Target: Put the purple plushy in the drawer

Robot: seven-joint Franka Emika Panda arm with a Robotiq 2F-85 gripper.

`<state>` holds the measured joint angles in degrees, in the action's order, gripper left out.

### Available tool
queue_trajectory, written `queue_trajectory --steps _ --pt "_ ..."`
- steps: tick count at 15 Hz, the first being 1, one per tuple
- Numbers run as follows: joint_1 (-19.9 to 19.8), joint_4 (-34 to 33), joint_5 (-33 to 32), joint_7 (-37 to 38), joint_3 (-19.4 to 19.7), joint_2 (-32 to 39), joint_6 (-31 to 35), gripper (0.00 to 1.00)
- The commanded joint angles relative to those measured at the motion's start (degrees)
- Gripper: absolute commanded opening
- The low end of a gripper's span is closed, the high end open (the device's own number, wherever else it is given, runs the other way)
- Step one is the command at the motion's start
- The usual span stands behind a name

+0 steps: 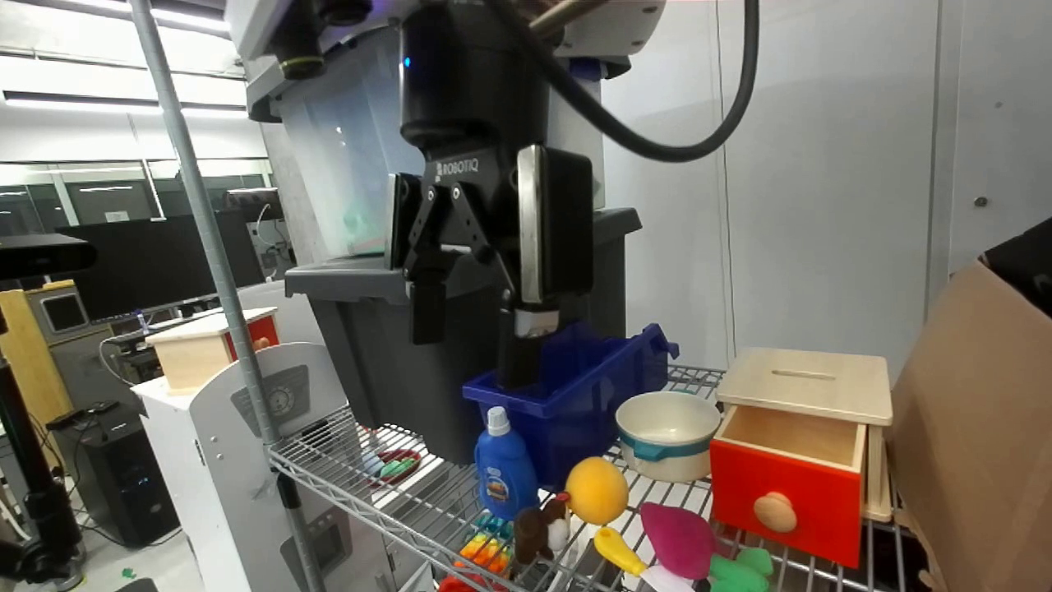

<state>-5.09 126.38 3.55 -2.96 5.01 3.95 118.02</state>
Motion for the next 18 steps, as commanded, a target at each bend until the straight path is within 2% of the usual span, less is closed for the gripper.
queue_trajectory --steps 1,6,10,14,18 --pt "-0.2 -4.7 -1.8 0.4 0.2 3.0 -3.5 1.0" --pt "0.5 -10.0 -3.9 0.3 -0.5 6.0 -5.2 1.0" --pt "1.1 -11.8 -6.8 0.2 -0.7 7.7 -6.1 1.0" --pt "1.7 -10.6 -9.8 0.5 -0.8 8.4 -4.9 1.0" --pt "1.4 -8.0 -8.5 -0.3 -1.1 7.6 -1.5 1.0"
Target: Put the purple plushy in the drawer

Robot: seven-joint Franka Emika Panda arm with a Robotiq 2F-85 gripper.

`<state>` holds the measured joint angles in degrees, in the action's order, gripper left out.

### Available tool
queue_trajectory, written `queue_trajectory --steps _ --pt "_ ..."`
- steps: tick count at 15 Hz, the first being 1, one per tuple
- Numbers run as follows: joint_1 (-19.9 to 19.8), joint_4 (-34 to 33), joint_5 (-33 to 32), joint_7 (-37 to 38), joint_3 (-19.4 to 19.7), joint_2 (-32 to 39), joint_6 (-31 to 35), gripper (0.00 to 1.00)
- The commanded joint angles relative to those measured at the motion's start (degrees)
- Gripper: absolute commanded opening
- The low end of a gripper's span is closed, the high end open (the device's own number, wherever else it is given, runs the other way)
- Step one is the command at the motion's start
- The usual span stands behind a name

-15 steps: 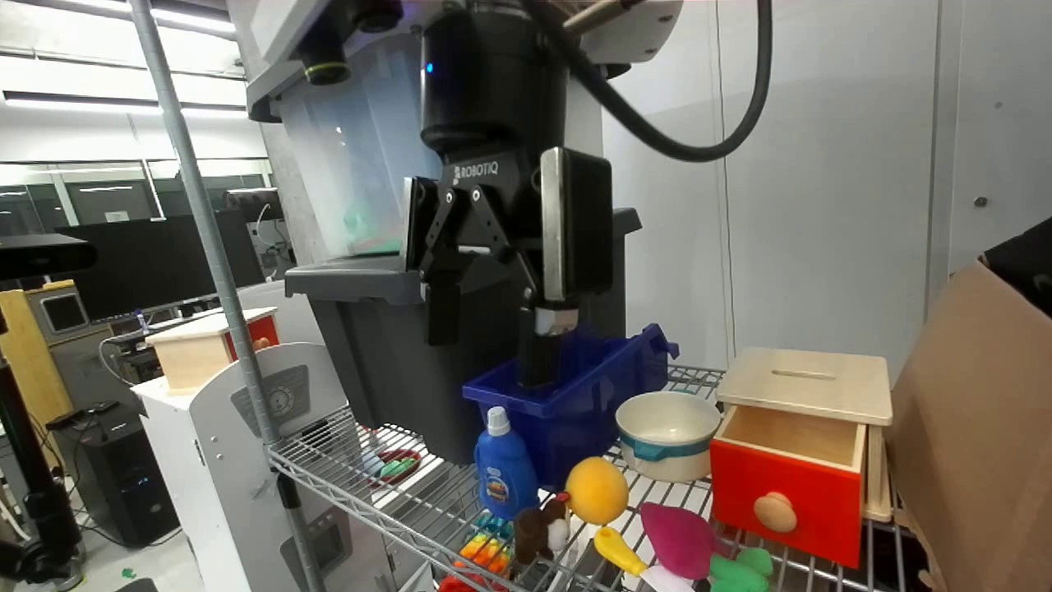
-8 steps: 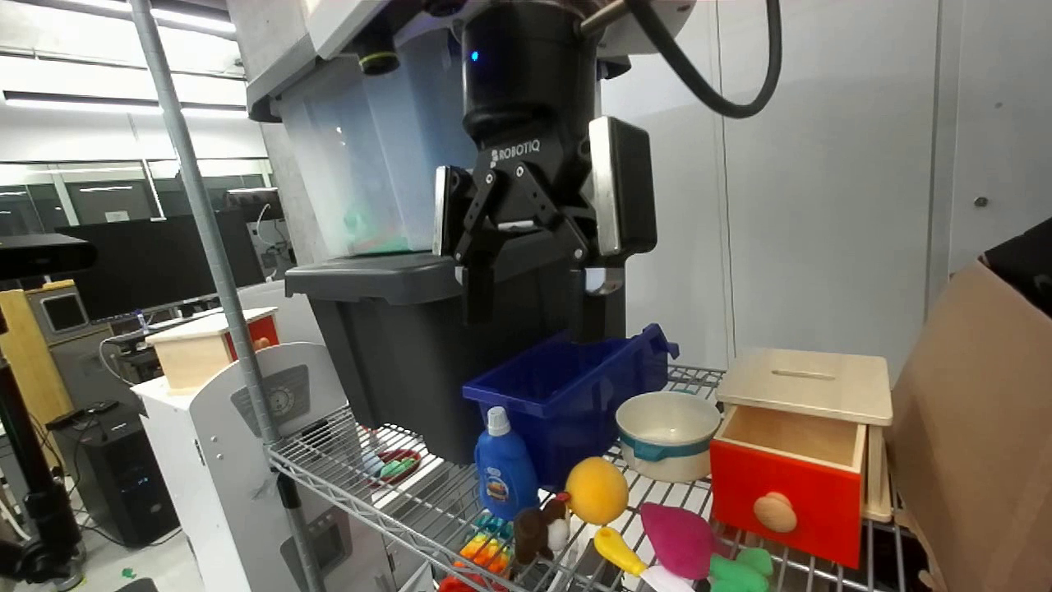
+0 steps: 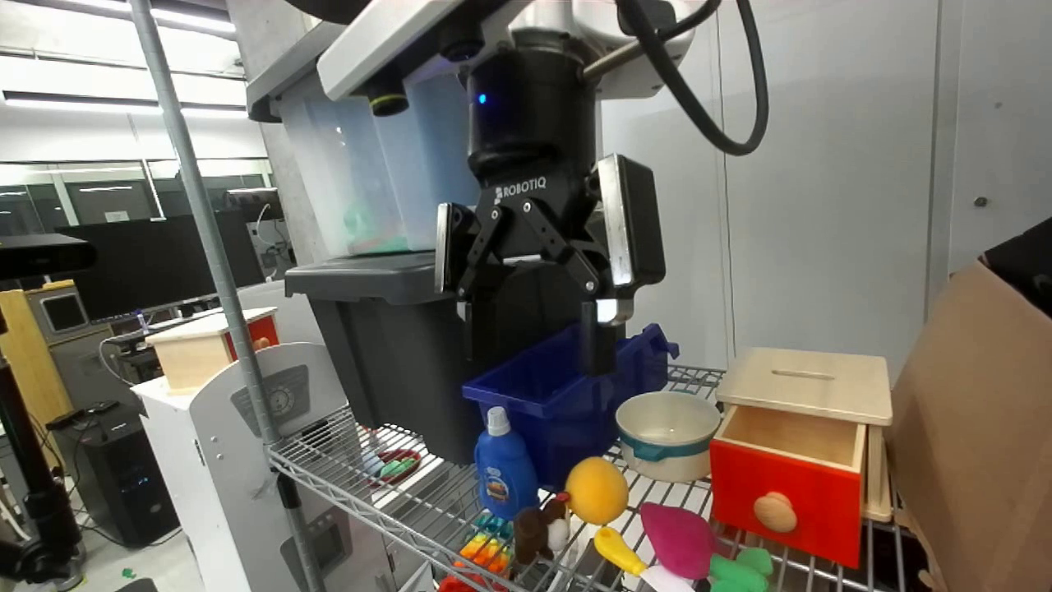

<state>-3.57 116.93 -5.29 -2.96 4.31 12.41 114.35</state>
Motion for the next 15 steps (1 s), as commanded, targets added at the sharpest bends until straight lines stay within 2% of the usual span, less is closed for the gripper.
queue_trajectory --steps 1,8,15 --pt "-0.2 0.2 0.0 0.0 -0.2 0.0 0.3 1.0" --pt "-0.7 2.4 0.7 0.7 0.2 -1.7 0.5 1.0" --pt "-1.8 -2.9 -0.6 -0.5 1.0 1.8 -1.7 1.0"
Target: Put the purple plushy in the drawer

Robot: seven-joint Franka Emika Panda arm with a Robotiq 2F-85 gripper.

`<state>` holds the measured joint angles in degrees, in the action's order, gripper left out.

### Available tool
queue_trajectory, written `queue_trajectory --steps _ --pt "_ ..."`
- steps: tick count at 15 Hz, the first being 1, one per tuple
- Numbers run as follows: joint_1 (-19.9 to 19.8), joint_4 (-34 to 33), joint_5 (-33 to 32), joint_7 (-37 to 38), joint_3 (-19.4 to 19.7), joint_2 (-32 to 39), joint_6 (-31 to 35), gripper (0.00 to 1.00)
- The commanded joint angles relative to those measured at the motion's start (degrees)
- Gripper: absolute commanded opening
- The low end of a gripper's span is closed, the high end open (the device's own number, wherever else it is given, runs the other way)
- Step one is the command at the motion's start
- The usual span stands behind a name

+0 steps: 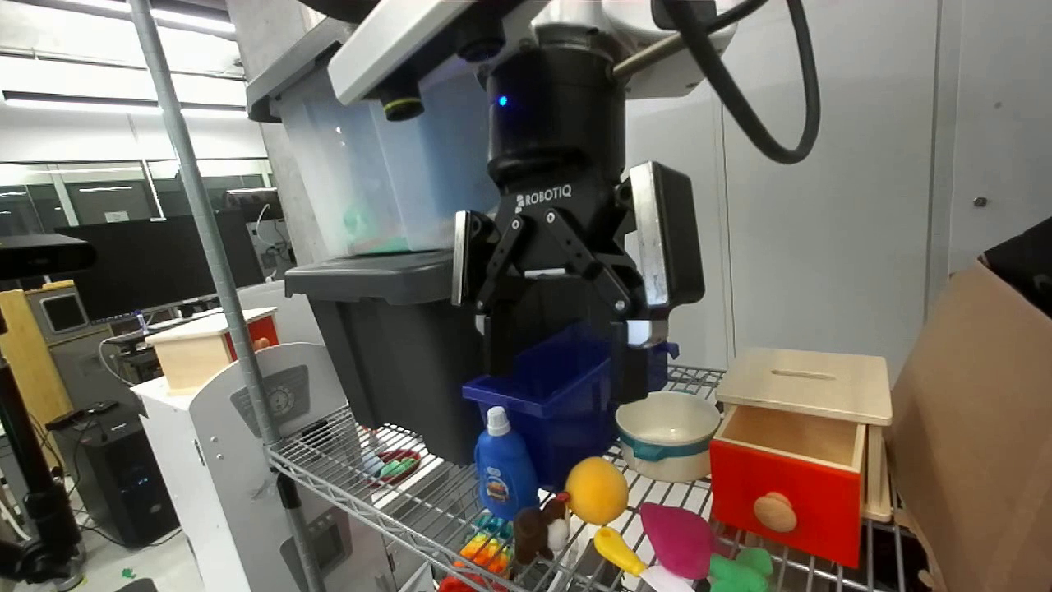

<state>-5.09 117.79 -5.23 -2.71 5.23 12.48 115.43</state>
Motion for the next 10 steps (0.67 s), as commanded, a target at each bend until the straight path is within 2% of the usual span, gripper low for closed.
queue_trajectory --steps 1,10 --pt "-0.2 -5.1 -0.7 -0.9 0.1 2.5 -3.2 1.0" --pt "0.2 -17.4 -0.7 -5.3 -1.8 15.2 -2.6 1.0"
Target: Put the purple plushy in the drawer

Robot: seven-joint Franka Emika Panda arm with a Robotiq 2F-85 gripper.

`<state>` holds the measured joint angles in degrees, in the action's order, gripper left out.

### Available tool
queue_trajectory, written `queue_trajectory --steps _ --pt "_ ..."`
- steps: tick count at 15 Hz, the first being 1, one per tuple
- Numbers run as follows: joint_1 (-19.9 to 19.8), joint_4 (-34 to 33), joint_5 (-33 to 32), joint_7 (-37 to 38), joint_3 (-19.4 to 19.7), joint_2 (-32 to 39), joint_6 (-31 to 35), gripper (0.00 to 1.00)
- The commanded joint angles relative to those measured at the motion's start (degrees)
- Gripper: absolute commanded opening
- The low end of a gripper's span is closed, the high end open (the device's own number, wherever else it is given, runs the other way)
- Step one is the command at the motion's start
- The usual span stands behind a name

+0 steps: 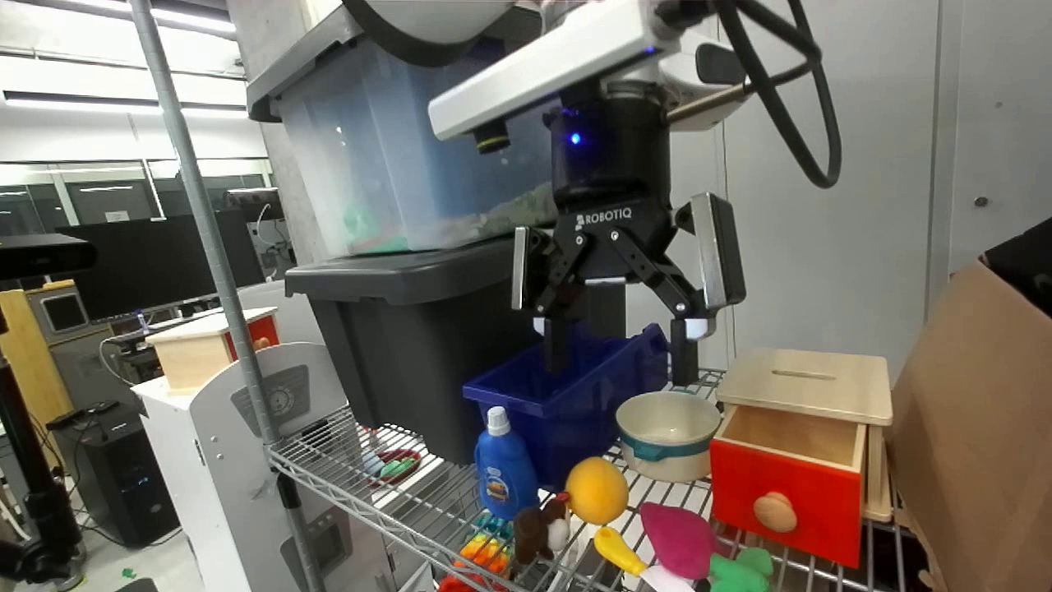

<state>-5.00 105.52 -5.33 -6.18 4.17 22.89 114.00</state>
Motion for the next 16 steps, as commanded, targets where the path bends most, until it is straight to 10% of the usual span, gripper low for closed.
queue_trajectory --steps 1,16 --pt "0.2 -6.1 -0.7 -2.1 -0.9 6.0 -1.3 1.0" --pt "1.4 -8.3 -3.4 -1.8 -0.4 12.6 0.8 1.0"
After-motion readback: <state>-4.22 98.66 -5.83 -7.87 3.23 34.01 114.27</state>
